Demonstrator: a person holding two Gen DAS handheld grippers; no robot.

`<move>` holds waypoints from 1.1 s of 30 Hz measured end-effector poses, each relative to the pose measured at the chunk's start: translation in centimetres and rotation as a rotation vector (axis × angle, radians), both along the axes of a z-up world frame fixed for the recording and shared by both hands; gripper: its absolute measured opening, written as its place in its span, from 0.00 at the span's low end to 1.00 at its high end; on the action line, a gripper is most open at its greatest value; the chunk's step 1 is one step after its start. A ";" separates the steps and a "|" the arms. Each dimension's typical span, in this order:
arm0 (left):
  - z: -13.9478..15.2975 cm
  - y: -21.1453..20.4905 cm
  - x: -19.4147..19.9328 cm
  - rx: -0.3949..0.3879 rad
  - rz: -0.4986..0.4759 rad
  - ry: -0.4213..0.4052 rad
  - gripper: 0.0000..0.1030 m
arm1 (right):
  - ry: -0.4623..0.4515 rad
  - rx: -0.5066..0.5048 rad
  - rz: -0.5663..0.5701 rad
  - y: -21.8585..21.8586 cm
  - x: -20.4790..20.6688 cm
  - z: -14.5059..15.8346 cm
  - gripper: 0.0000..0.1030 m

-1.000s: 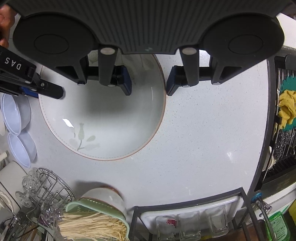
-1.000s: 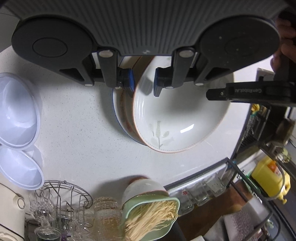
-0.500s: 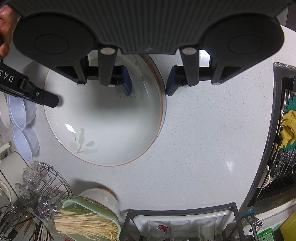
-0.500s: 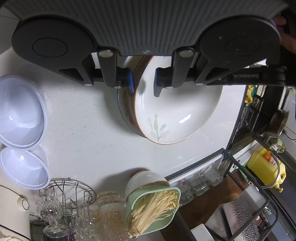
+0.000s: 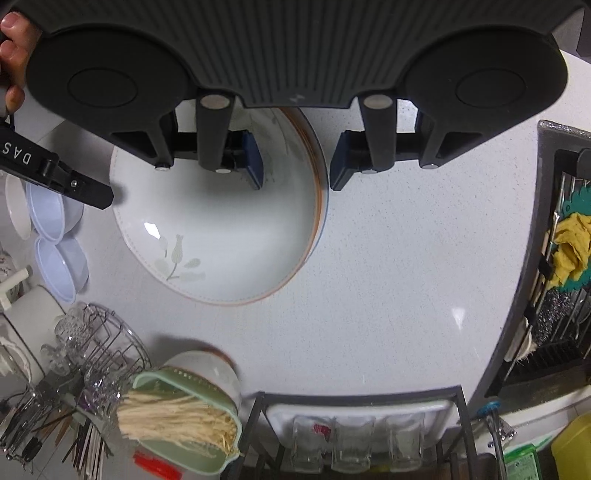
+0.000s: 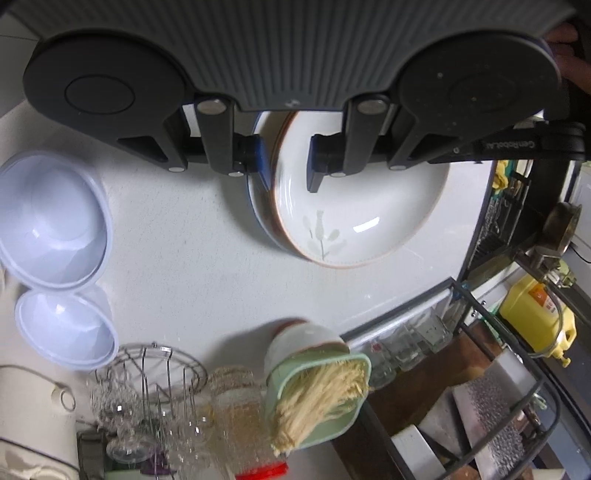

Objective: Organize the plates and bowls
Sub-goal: 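Open both grippers to release the plate on the stack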

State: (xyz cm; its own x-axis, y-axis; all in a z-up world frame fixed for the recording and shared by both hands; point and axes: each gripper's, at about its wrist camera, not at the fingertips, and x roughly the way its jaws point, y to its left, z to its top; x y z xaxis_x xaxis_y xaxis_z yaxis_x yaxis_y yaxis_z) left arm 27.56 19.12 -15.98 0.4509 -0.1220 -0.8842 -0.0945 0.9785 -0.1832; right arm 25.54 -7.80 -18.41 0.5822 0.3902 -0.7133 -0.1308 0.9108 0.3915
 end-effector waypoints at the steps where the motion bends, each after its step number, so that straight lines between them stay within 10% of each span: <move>1: 0.5 0.0 -0.2 -0.004 0.004 -0.013 0.44 | -0.011 0.000 0.004 -0.1 -0.2 0.4 0.25; 21: 9.5 -4.2 -8.7 -0.013 0.074 -0.213 0.44 | -0.227 0.009 0.120 -3.3 -6.8 7.5 0.25; 33: 9.6 -7.3 -13.3 0.018 0.072 -0.228 0.44 | -0.265 -0.025 0.165 -5.1 -10.7 7.8 0.25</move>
State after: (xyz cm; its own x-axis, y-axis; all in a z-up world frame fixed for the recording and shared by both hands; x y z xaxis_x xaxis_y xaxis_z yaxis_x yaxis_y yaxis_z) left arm 14.29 11.83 -6.34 0.6462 -0.0671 -0.7602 -0.1227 0.9740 -0.1903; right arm 14.80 -12.90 -10.63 0.6797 0.4792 -0.5553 -0.3721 0.8777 0.3020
